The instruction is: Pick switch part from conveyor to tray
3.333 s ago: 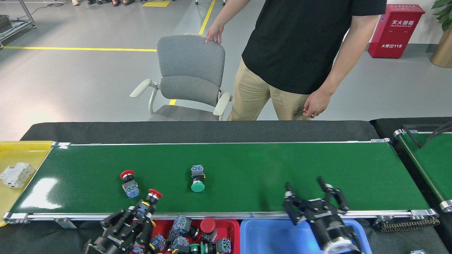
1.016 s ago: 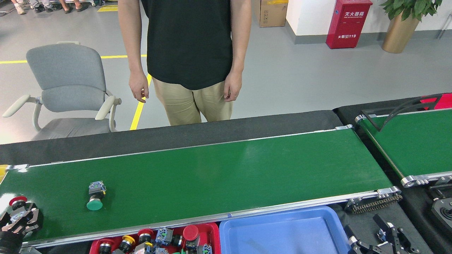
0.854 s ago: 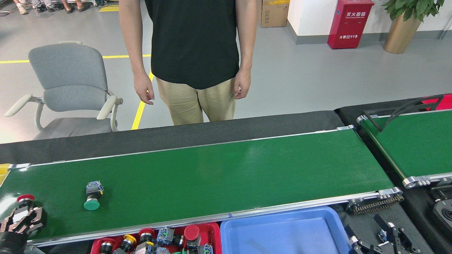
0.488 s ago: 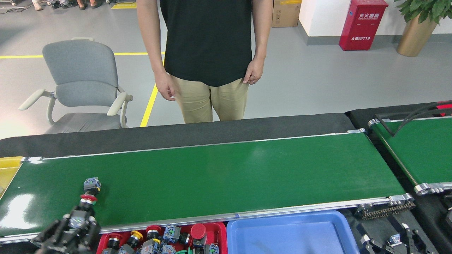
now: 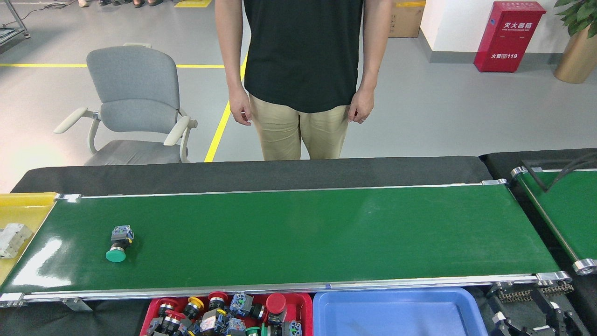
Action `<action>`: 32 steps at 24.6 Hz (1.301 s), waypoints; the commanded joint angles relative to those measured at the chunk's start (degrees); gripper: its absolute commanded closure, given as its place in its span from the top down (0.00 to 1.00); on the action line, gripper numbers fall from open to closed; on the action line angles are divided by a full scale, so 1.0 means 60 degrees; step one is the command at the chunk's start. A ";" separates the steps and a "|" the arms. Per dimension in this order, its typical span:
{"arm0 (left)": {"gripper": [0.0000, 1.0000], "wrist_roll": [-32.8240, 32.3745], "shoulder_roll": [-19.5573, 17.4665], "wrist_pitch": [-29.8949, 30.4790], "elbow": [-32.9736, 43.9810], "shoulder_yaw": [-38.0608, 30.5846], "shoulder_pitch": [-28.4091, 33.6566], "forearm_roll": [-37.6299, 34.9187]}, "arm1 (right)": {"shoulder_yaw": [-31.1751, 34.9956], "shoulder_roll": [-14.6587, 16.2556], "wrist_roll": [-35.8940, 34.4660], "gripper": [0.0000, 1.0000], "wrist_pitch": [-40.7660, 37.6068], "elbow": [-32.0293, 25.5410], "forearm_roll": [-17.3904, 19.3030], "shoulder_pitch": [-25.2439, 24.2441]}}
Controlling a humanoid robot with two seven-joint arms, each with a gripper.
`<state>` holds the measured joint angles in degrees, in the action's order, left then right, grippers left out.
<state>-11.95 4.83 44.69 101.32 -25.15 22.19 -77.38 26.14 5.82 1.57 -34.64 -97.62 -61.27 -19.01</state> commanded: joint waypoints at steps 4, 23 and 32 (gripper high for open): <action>1.00 0.0088 0.0000 0.0052 0.0134 -0.0700 -0.0022 0.0094 | 0.0052 -0.0149 0.0002 1.00 0.0046 -0.0121 0.0046 -0.0011; 0.99 0.0674 -0.3236 -0.2145 -0.3292 -0.2092 -0.2775 0.0109 | -0.0548 -0.1380 0.0764 0.96 0.1423 -0.0473 -0.1683 0.1219; 0.99 0.0703 -0.4995 -0.2497 -0.6839 -0.1257 -0.4973 0.0094 | -0.0900 -0.1277 0.0764 0.96 0.1423 -0.0429 -0.1698 0.1190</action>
<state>-8.15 -23.61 30.68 61.47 -32.85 -6.51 -76.77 21.18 -2.35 6.67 -25.89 -99.57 -71.45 -12.09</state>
